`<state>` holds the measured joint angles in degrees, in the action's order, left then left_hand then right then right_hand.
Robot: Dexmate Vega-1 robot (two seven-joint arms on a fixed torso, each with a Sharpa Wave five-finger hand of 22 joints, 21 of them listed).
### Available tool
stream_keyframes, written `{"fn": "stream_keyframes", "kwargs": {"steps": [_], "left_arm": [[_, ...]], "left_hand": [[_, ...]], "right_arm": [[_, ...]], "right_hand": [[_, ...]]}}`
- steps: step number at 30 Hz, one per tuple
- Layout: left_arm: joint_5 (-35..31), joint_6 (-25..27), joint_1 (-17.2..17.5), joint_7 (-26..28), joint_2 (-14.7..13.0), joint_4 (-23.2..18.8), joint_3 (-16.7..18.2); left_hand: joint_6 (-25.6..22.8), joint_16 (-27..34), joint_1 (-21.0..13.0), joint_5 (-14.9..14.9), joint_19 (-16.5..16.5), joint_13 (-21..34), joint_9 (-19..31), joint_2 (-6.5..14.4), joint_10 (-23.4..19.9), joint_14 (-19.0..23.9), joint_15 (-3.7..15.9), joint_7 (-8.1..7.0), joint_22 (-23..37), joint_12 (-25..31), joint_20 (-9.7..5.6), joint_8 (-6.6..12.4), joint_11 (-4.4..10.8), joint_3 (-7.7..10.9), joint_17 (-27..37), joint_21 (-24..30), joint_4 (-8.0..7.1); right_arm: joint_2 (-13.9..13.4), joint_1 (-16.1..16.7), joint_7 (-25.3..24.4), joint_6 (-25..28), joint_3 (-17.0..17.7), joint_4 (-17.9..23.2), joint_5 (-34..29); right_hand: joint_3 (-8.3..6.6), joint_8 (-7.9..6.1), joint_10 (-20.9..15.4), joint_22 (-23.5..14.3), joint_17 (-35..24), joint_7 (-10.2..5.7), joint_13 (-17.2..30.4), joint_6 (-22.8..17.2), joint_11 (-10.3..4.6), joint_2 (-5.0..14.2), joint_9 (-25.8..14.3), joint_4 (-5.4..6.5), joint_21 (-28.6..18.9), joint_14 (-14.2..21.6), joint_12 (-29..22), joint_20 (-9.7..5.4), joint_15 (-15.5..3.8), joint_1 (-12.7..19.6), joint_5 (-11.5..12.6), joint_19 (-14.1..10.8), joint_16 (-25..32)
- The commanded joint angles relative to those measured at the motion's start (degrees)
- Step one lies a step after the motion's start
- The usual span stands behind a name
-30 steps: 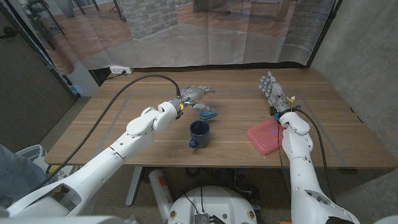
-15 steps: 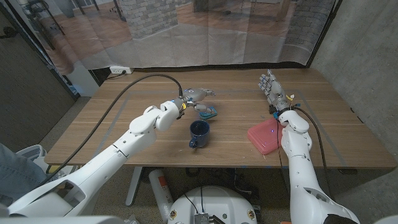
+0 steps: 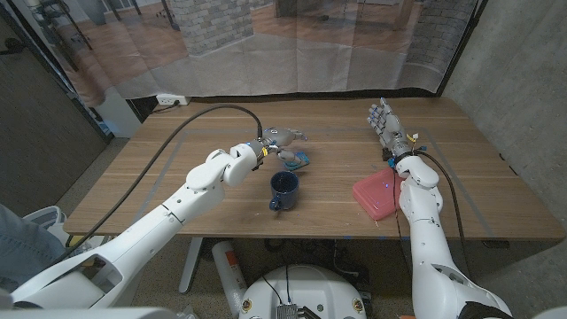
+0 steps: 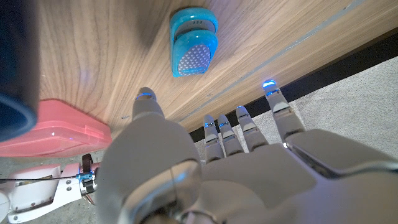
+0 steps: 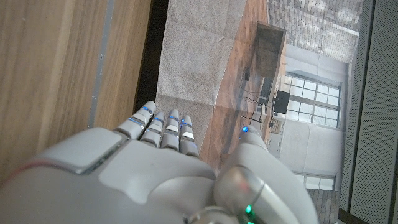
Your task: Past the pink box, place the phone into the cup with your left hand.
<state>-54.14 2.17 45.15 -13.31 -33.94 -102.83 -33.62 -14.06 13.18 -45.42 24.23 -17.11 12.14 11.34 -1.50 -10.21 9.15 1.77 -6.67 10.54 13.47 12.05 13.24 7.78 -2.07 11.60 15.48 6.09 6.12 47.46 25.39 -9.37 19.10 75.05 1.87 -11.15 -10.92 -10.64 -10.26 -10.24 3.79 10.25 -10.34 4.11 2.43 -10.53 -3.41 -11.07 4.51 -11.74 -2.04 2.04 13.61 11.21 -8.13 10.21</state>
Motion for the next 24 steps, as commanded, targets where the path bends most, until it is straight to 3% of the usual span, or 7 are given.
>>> {"fn": "stream_keyframes", "kwargs": {"steps": [1,24], "left_arm": [[-1.69,0.97,-0.67,-2.21,0.27,0.21,-1.52],[-2.60,2.39,-0.59,-3.32,1.20,0.41,-2.67]], "left_hand": [[-0.57,0.18,-0.92,0.57,-0.97,0.31,0.17,0.14,-0.51,0.59,0.20,0.04,0.26,0.50,0.05,0.19,0.20,-0.12,0.33,0.39,0.47],[-0.39,0.02,-2.24,0.52,-2.06,0.43,0.21,0.89,-0.14,0.73,0.08,0.16,0.21,0.26,0.19,-0.05,0.21,0.29,0.40,0.40,0.78]], "right_arm": [[0.14,-0.09,0.21,-0.36,0.27,-0.23,0.49],[-0.25,1.10,0.24,1.08,0.17,2.86,0.27]], "right_hand": [[-0.15,-0.24,-0.31,-0.32,-0.17,-0.28,0.20,-0.31,-0.12,0.45,-0.25,-0.31,-0.47,0.44,-0.13,-0.59,0.11,-0.11,0.22,-0.19,0.40],[-0.09,-0.26,-0.33,-0.33,-0.17,-0.25,0.21,-0.38,-0.11,0.50,-0.26,-0.40,-0.48,0.46,-0.13,-0.54,0.08,-0.18,0.22,-0.20,0.40]]}}
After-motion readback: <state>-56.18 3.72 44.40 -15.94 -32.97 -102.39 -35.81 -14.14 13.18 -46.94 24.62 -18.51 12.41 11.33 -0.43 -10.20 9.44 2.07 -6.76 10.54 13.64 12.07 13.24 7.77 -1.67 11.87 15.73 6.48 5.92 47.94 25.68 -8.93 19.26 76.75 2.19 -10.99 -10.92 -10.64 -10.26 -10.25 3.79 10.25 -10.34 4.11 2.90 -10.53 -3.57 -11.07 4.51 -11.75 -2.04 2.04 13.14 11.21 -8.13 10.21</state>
